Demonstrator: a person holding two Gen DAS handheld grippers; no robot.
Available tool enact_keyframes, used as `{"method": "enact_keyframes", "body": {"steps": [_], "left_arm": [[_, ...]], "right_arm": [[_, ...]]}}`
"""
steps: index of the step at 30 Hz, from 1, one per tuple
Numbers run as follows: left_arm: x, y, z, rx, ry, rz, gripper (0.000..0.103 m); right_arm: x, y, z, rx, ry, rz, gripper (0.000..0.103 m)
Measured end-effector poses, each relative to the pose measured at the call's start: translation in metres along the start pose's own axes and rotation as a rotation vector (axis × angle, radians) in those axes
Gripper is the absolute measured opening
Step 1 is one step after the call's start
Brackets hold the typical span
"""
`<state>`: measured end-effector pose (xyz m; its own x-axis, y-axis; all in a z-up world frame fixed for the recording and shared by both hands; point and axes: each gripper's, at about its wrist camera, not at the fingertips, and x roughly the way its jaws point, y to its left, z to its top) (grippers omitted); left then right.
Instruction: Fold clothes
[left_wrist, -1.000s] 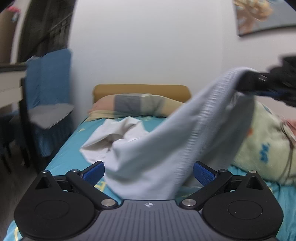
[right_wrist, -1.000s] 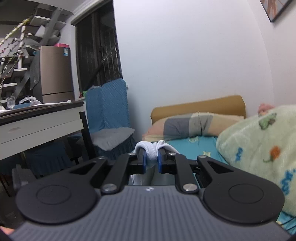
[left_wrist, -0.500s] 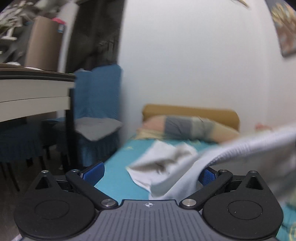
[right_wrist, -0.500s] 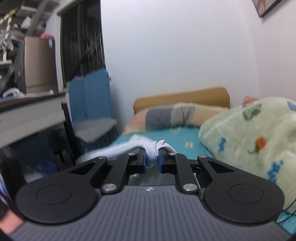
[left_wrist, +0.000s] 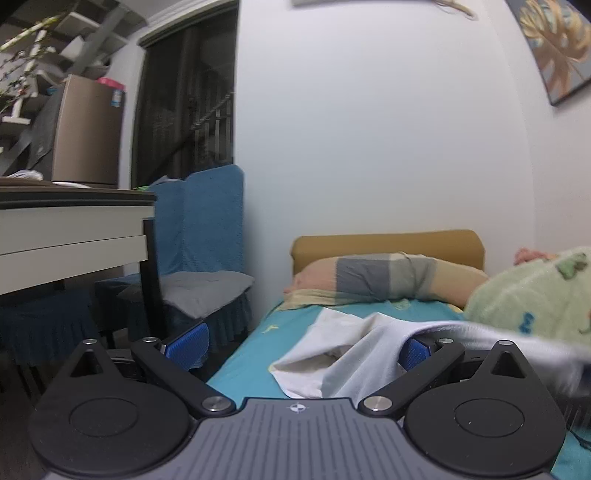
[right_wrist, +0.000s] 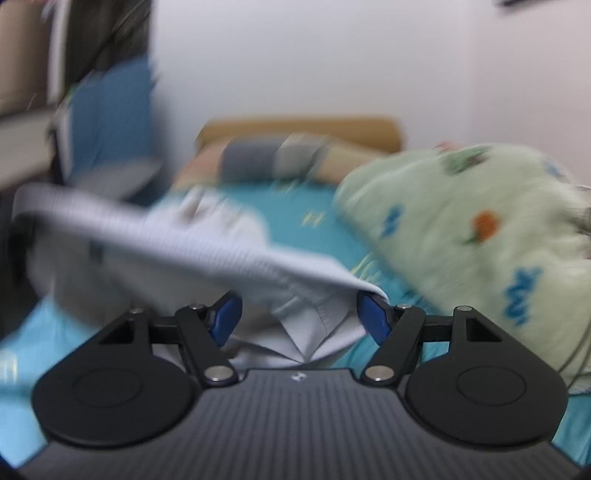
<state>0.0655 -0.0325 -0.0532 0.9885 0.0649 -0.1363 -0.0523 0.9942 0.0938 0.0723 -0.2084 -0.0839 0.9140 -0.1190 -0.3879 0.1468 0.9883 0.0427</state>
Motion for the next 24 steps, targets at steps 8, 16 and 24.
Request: {"method": "enact_keyframes", "body": {"steps": [8, 16, 24], "left_arm": [[-0.003, -0.016, -0.005, 0.074, -0.012, -0.019, 0.103], [0.001, -0.007, -0.003, 0.046, 0.016, 0.002, 0.103], [0.008, 0.000, -0.005, 0.002, 0.069, -0.012, 0.103]], "right_arm": [[-0.006, -0.013, 0.011, -0.060, 0.083, -0.046, 0.071], [0.004, -0.006, -0.017, -0.137, 0.391, 0.115, 0.071], [-0.039, -0.058, 0.015, 0.069, 0.133, 0.023, 0.089]]}}
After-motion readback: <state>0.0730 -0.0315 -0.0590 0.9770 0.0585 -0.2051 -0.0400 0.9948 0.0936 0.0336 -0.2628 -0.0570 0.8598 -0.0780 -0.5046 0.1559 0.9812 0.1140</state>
